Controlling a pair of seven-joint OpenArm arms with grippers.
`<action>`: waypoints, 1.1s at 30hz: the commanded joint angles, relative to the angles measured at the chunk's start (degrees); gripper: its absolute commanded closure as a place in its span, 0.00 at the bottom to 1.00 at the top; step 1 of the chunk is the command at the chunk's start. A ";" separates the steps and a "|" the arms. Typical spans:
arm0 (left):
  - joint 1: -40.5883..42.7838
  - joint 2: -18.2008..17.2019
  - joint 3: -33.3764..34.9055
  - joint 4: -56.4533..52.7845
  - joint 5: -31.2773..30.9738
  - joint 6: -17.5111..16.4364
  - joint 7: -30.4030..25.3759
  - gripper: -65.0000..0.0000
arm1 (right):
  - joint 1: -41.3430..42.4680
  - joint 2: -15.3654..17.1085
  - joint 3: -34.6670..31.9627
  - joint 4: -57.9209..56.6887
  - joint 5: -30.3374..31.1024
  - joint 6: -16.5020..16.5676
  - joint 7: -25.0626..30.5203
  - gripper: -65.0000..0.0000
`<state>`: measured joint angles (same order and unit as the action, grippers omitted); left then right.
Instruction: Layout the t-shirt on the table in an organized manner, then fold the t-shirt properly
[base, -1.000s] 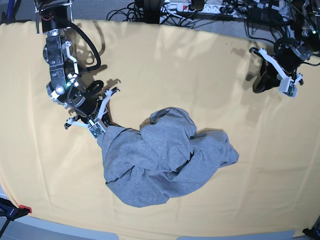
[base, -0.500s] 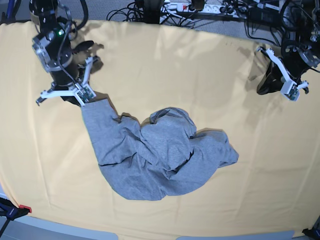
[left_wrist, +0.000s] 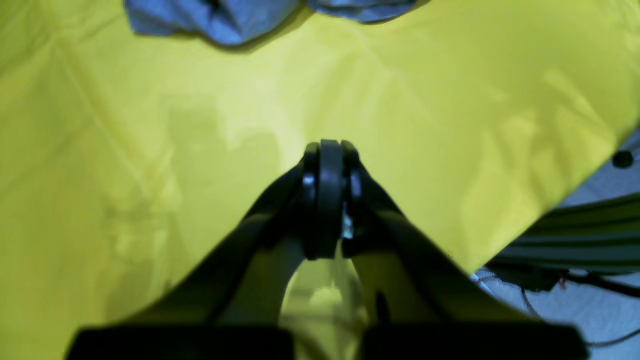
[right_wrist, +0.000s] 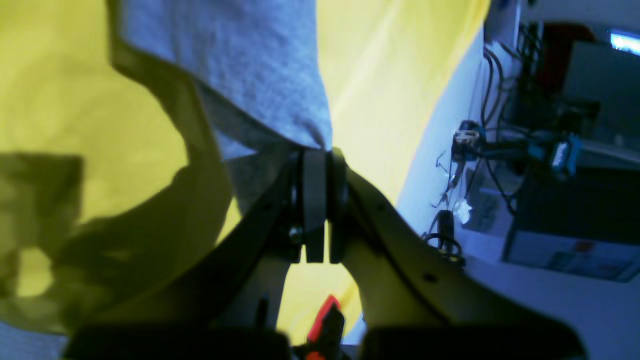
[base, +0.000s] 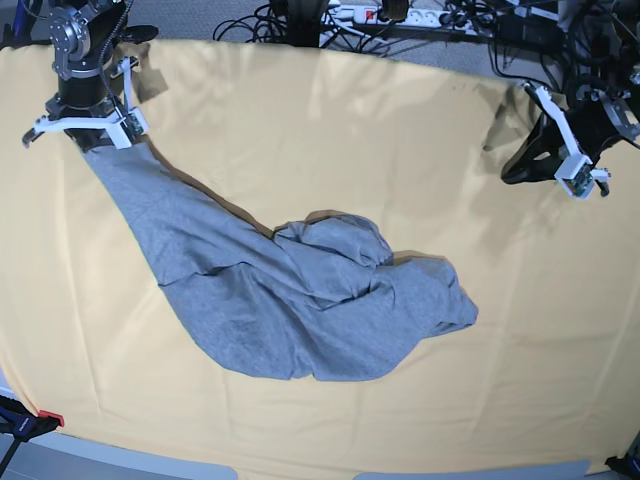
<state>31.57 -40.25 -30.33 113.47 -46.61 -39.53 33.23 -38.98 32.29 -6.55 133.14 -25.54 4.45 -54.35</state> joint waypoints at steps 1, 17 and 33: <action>-0.20 -0.70 -0.22 0.79 -2.12 -0.47 -2.27 1.00 | -0.24 0.44 0.24 1.16 -0.98 -0.98 0.90 1.00; -22.82 2.45 34.88 -2.49 17.53 17.79 -6.69 0.44 | -0.28 0.42 0.22 1.14 0.24 -3.48 5.68 1.00; -43.65 17.84 50.31 -30.75 20.68 15.89 -6.62 0.45 | -0.26 0.42 0.22 1.11 0.22 -4.70 5.92 1.00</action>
<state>-11.25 -22.04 20.18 82.15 -25.61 -23.49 26.59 -39.22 32.21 -6.63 133.14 -24.47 0.43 -48.88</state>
